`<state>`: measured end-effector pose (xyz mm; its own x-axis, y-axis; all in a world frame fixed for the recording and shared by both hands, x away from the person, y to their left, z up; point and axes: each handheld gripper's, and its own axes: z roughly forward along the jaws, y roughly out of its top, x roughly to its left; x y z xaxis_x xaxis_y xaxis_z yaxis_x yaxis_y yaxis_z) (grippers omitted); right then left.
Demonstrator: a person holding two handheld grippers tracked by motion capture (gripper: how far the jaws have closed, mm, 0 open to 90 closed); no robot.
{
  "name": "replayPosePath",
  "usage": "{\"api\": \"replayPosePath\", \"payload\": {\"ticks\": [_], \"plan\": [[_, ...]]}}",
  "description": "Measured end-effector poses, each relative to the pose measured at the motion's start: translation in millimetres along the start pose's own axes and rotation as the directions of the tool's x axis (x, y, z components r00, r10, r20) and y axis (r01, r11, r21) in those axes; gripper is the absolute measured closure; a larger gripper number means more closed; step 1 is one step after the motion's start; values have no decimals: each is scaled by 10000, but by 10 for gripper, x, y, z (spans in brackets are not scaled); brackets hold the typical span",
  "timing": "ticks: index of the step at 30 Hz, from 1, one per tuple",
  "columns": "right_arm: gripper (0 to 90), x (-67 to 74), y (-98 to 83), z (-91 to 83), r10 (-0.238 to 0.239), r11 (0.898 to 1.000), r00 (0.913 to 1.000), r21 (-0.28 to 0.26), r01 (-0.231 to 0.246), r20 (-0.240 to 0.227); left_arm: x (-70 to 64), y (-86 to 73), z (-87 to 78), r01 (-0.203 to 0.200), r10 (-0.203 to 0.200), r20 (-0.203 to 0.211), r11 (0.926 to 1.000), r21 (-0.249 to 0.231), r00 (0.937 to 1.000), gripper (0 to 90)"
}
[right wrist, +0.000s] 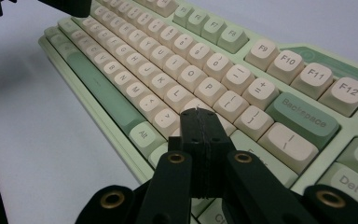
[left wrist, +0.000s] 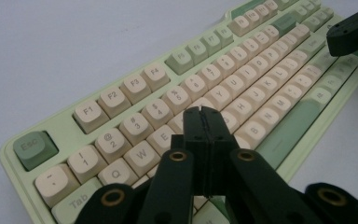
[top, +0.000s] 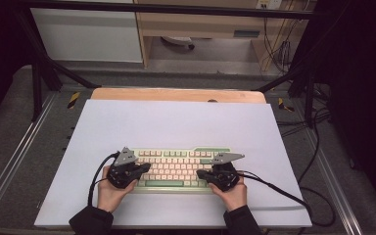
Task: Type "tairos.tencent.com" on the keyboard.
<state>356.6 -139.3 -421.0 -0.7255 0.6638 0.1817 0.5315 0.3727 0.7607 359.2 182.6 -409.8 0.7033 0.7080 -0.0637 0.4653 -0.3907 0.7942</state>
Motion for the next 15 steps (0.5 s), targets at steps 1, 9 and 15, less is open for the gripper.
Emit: {"api": "replayPosePath", "payload": {"ticks": [1, 9, 15], "plan": [[900, 0, 0, -1, -13, 10000, 10000, 3, 13, -9, -1, 14, 12, -14, 14, -11, 10000, 8, 10000, 889], [900, -1, -3, -2, -24, 10000, 10000, 9, 24, -5, -41, 101, 139, -103, 103, -22, 9999, 62, 9999, 900], [900, 1, -1, -7, -9, 10000, 10000, -14, 9, -33, -52, 121, 251, -67, 67, -6, 9998, 194, 10000, 900]]}}
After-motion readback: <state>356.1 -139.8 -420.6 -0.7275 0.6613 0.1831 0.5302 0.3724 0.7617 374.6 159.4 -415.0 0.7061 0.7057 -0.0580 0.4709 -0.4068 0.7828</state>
